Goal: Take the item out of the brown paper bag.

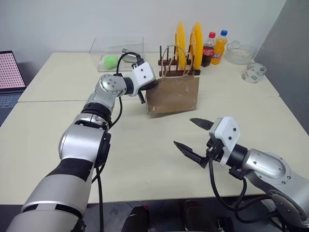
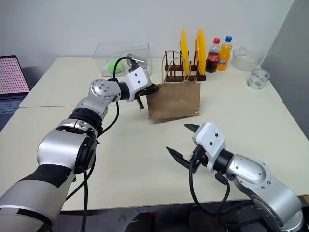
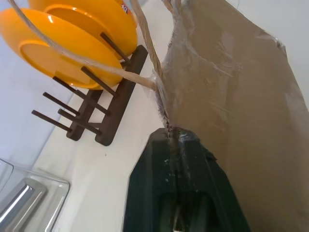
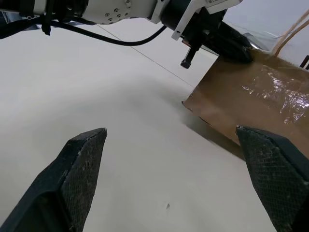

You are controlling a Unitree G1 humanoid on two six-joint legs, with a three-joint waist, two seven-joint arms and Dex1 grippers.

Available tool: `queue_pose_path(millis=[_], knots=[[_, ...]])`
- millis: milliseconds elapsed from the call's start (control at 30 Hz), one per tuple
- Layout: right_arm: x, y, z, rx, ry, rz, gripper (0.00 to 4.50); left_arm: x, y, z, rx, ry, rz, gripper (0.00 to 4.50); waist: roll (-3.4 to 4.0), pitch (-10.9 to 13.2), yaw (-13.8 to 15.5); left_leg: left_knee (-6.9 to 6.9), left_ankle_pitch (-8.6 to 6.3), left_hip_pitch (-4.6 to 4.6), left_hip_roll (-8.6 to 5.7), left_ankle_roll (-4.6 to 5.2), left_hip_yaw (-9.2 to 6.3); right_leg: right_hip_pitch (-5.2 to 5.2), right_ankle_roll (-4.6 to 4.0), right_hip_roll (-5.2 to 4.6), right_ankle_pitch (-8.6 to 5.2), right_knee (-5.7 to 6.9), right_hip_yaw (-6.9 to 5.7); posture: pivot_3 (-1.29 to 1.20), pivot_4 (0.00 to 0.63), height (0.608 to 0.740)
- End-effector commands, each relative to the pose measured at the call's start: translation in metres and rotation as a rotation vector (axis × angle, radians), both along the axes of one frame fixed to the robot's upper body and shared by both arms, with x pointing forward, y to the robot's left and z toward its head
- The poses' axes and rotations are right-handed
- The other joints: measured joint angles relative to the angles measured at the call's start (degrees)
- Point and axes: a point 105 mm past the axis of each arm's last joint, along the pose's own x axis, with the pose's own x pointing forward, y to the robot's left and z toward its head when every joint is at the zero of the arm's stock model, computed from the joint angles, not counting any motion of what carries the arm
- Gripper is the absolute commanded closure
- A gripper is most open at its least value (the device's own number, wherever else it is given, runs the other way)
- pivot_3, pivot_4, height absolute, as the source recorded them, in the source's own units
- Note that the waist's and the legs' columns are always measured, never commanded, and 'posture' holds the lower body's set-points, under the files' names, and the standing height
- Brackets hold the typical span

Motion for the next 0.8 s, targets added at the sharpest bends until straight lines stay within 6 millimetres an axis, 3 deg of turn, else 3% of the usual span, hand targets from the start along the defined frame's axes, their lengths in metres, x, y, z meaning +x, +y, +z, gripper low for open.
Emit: queue_pose_path(millis=[33, 300, 567, 700, 800], knots=[[-0.001, 0.002, 0.004, 0.001, -0.027, 0.003, 0.00, -0.002, 0.003, 0.016, -0.074, -0.002, -0.021, 3.00, 0.00, 0.0, 0.0, 0.00, 0.00, 0.00, 0.00, 0.00, 0.00, 0.00, 0.00, 0.00, 0.00, 0.00, 0.00, 0.00, 0.150, 0.740], [-0.002, 0.002, 0.004, 0.008, -0.028, 0.000, 0.00, -0.014, 0.026, 0.015, -0.203, 0.117, -0.086, 0.59, 0.00, 0.0, -0.5, -0.01, 0.00, 0.02, 0.01, 0.00, 0.00, 0.00, 0.00, 0.01, 0.00, 0.02, 0.00, 0.00, 0.150, 0.740], [0.011, -0.007, -0.001, -0.028, -0.030, -0.052, 0.00, -0.031, 0.056, 0.016, -0.346, 0.137, -0.113, 0.59, 0.01, 0.0, -0.5, -0.01, 0.00, 0.03, 0.02, -0.01, -0.04, 0.00, 0.00, 0.01, 0.00, 0.03, -0.01, 0.00, 0.150, 0.740], [0.023, -0.017, 0.008, -0.019, -0.065, -0.084, 0.00, -0.062, 0.056, 0.010, -0.374, 0.108, -0.136, 0.59, 0.04, 0.0, -0.5, -0.04, 0.01, 0.05, 0.05, -0.01, -0.01, 0.00, -0.01, 0.00, 0.00, 0.00, 0.10, 0.00, 0.150, 0.740], [0.037, -0.028, 0.019, -0.006, -0.110, -0.119, 0.61, -0.093, 0.051, 0.003, -0.393, 0.103, -0.129, 0.55, 0.04, 0.0, -0.4, -0.05, 0.01, 0.06, 0.08, -0.02, -0.01, -0.01, -0.01, 0.00, 0.01, 0.00, 0.14, 0.00, 0.150, 0.740]])
